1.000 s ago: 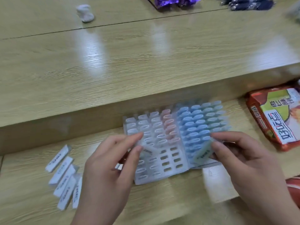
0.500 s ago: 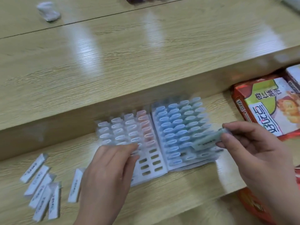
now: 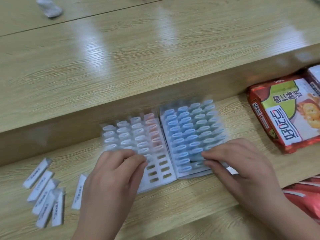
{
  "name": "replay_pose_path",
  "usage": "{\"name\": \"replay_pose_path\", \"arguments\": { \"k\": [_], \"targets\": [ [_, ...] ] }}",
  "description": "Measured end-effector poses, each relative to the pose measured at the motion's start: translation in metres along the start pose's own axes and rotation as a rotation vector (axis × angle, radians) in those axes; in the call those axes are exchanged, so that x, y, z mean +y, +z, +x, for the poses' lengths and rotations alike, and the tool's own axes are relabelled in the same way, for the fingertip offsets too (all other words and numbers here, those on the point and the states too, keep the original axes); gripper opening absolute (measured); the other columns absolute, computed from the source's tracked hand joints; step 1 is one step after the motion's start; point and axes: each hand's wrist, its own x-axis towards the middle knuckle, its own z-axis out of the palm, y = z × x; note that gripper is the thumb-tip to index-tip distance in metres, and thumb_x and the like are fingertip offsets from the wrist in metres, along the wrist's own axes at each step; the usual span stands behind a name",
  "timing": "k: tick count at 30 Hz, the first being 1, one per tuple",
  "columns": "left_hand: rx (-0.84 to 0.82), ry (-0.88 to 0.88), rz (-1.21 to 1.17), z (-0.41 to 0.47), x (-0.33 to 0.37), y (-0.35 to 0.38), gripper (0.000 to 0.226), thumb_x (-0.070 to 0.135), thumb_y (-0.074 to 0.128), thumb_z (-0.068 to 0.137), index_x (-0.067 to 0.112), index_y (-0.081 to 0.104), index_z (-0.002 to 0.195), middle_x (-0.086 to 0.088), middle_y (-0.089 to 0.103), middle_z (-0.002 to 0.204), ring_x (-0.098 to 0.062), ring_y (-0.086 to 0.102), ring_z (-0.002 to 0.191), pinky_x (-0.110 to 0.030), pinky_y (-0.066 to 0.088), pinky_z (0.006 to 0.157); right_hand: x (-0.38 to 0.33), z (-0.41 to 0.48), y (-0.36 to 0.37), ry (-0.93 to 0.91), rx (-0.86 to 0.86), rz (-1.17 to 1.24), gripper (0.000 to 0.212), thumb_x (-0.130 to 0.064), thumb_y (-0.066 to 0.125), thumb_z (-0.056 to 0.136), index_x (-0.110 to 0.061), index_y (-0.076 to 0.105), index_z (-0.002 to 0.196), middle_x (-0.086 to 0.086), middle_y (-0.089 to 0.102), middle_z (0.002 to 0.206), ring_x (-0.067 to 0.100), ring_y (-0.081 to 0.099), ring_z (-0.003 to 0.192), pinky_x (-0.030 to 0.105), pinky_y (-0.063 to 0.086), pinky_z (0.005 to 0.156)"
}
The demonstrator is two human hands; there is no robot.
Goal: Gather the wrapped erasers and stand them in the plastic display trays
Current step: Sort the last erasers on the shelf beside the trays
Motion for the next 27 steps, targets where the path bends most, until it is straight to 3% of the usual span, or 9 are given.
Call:
{"name": "replay_pose_path", "arguments": {
  "k": [4,10,15,18,20,24,27],
  "targets": [
    [0.006,-0.006,-0.027,-0.007,-0.004,0.000,0.022,0.027,0.059,0.091,0.016,0.078,0.095,0.003,0.060,0.098,-0.017,0.051,0.082,-0.032,0.043,0.065,0.002,0.001,-0.002,-0.016,-0.007,-0.069,0.013,-0.027,0.068,0.088,-0.016,0.075,0.091,-0.011,0.071,0.089,0.020,0.063,0.078,0.036,0.052,0.066],
    [0.031,-0.002,-0.015,-0.018,-0.012,-0.003,0.019,0.022,0.063,0.091,0.017,0.078,0.101,-0.002,0.063,0.105,-0.017,0.047,0.079,-0.038,0.045,0.057,0.005,0.001,-0.005,-0.173,-0.142,-0.139,0.016,-0.020,0.062,0.092,-0.014,0.077,0.094,-0.008,0.071,0.103,0.024,0.062,0.082,0.035,0.051,0.069],
    [0.087,-0.061,-0.031,-0.032,-0.030,-0.016,0.023,0.024,0.058,0.093,0.015,0.076,0.104,-0.001,0.061,0.108,-0.019,0.052,0.084,-0.032,0.043,0.069,-0.014,0.006,-0.007,-0.129,-0.157,-0.304,0.032,-0.014,0.053,0.085,-0.017,0.077,0.106,0.007,0.063,0.105,0.027,0.055,0.084,0.040,0.049,0.066],
    [0.108,-0.221,-0.044,-0.054,-0.057,-0.035,0.022,0.025,0.060,0.091,0.017,0.076,0.103,0.003,0.061,0.106,-0.016,0.057,0.094,-0.028,0.045,0.073,-0.055,0.008,0.014,-0.048,-0.084,-0.162,0.032,-0.008,0.055,0.084,-0.012,0.076,0.108,0.008,0.065,0.100,0.030,0.060,0.084,0.041,0.048,0.070],
    [0.140,-0.383,-0.056,-0.075,-0.080,-0.051,0.022,0.030,0.060,0.089,0.022,0.074,0.104,0.008,0.061,0.105,-0.010,0.056,0.098,-0.028,0.046,0.069,-0.098,0.012,0.041,-0.068,-0.100,-0.046,0.031,-0.009,0.055,0.085,-0.014,0.075,0.109,0.002,0.066,0.102,0.025,0.063,0.087,0.034,0.049,0.074],
    [0.193,-0.724,-0.052,-0.114,-0.129,-0.075,0.021,0.025,0.070,0.087,0.027,0.069,0.107,0.009,0.056,0.107,-0.003,0.056,0.083,-0.029,0.044,0.063,-0.180,0.024,0.108,-0.141,-0.349,0.033,0.037,-0.028,0.052,0.088,-0.021,0.063,0.122,-0.005,0.063,0.112,0.016,0.063,0.093,0.030,0.055,0.068],
    [0.124,-0.852,-0.093,-0.124,-0.155,-0.083,0.031,0.025,0.068,0.087,0.028,0.063,0.117,0.005,0.052,0.117,0.005,0.056,0.082,-0.029,0.045,0.068,-0.221,0.037,0.149,-0.082,-0.525,-0.054,0.042,-0.034,0.067,0.085,-0.019,0.056,0.123,-0.001,0.059,0.113,0.020,0.063,0.091,0.030,0.056,0.063]
  ]
}}
